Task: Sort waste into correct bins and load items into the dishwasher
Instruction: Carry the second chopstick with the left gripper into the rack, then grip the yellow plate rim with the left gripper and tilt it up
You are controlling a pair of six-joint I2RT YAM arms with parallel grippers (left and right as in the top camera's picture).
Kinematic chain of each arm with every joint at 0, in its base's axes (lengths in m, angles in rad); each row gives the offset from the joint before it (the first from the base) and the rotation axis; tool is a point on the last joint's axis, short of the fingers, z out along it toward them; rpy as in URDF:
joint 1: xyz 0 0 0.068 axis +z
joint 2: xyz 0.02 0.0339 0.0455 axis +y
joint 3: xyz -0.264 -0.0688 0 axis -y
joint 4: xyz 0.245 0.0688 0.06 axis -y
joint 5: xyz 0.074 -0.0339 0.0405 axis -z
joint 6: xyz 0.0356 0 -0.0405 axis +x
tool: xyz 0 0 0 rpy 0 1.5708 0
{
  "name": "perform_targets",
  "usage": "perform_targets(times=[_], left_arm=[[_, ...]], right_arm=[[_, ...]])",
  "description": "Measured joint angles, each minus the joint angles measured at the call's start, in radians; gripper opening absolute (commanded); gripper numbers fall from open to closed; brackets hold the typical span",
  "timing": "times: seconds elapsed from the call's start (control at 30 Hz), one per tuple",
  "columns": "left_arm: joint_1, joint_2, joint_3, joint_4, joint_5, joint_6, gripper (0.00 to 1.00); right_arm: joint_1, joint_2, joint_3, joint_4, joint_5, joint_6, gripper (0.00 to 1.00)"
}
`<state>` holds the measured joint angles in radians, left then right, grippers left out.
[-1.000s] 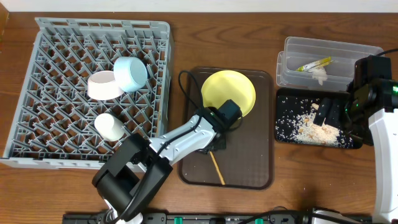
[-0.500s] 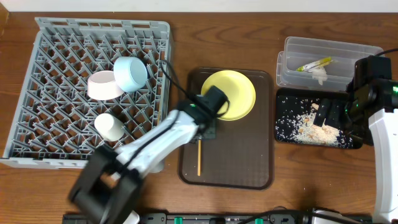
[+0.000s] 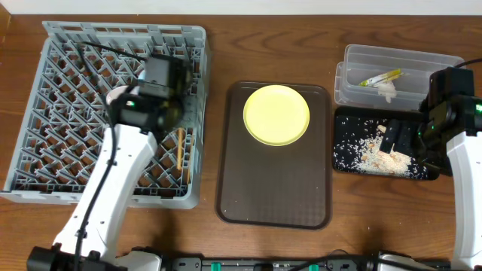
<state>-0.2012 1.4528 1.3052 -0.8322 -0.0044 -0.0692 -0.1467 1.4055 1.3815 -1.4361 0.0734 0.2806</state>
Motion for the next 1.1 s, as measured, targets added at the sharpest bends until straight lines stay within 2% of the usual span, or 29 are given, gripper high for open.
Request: perform_targets(times=[0.2,0.27,0.3,0.33,0.37,0.5,0.53,0.57,0.6,0.77,0.9,1.1], left_arm=[[0.040,0.105,0.001,0.090,0.056,0.047,0.08],[0.040,0.154,0.001,0.113,0.063,0.049,0.13],[0.040,0.178,0.001,0.126,0.066,0.049,0.17],[0.040,0.201,0.001,0.138,0.070,0.052,0.28],[0.040,0.216,0.001,0.147,0.072,0.054,0.30],[0.040,0.216,0.001,0.155,0.080,0.067,0.50],[0.040,0.208,0.001,0.148,0.087,0.069,0.58],[0.036,0.193,0.001,0.133,0.103,0.068,0.73],[0.029,0.177,0.001,0.122,0.116,0.060,0.82],[-0.111,0.095,0.001,0.108,0.229,0.023,0.83],[-0.239,0.112,0.001,0.252,0.301,0.017,0.78],[-0.433,0.248,0.003,0.419,0.173,0.024,0.78]], right_arm=[[0.000,0.000,0.000,0.003,-0.011,0.000,0.99],[0.000,0.000,0.000,0.003,-0.012,0.000,0.99],[0.000,0.000,0.000,0.003,-0.013,0.000,0.99],[0.000,0.000,0.000,0.003,-0.014,0.000,0.99],[0.000,0.000,0.000,0.003,-0.014,0.000,0.99],[0.000,0.000,0.000,0.003,-0.014,0.000,0.99],[0.000,0.000,0.000,0.004,-0.014,0.000,0.99],[0.000,0.000,0.000,0.004,-0.014,0.000,0.99],[0.000,0.000,0.000,0.004,-0.014,0.000,0.99],[0.000,0.000,0.000,0.005,-0.014,0.000,0.99],[0.000,0.000,0.000,0.005,-0.014,0.000,0.99],[0.000,0.000,0.000,0.005,-0.014,0.000,0.99]])
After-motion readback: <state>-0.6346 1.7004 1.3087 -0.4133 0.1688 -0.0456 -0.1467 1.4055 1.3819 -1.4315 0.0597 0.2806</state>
